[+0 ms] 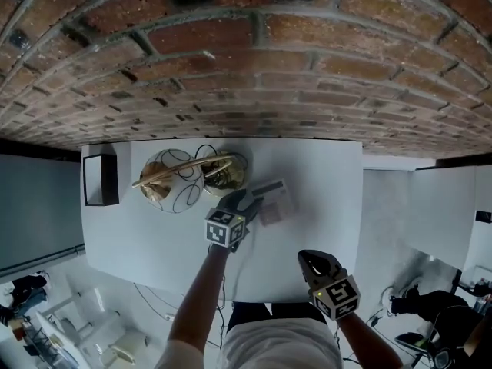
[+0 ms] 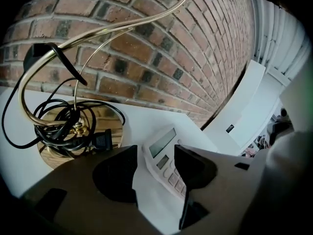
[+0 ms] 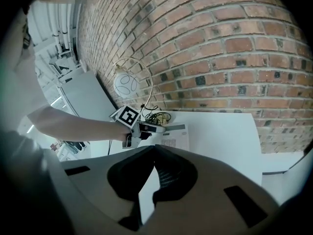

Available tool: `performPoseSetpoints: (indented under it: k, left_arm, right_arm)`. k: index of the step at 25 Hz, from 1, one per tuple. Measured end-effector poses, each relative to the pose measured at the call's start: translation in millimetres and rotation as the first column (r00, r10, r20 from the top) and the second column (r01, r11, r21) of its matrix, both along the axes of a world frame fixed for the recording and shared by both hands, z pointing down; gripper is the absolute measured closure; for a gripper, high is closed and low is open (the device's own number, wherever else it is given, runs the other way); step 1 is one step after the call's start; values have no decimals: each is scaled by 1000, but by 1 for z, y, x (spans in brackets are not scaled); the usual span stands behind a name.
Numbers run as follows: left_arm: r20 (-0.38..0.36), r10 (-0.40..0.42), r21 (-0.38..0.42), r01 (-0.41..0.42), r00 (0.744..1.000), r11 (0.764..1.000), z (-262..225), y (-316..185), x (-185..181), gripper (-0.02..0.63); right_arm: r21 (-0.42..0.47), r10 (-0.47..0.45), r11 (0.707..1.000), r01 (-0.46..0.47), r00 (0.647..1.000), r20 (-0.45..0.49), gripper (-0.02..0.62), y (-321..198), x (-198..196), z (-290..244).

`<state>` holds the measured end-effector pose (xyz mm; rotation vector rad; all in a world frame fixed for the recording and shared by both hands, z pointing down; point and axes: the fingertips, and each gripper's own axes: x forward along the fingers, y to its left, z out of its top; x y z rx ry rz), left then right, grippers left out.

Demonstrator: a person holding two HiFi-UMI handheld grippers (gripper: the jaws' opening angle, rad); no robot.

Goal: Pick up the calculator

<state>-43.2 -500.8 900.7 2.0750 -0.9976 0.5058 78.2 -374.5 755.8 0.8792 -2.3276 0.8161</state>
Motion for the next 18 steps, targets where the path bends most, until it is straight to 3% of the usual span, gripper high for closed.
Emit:
performPoseSetpoints:
  k: [9, 18]
  left_arm:
    - [-7, 45, -44, -45, 999, 998, 20, -9, 15, 374]
    - [-124, 93, -50, -100, 988, 994, 14, -4, 25, 469]
  right_arm:
    - [-16, 1, 1000, -1, 1000, 26, 583, -3, 3, 8]
    - [-26, 13, 1000, -13, 1000, 23, 583, -1, 17, 16]
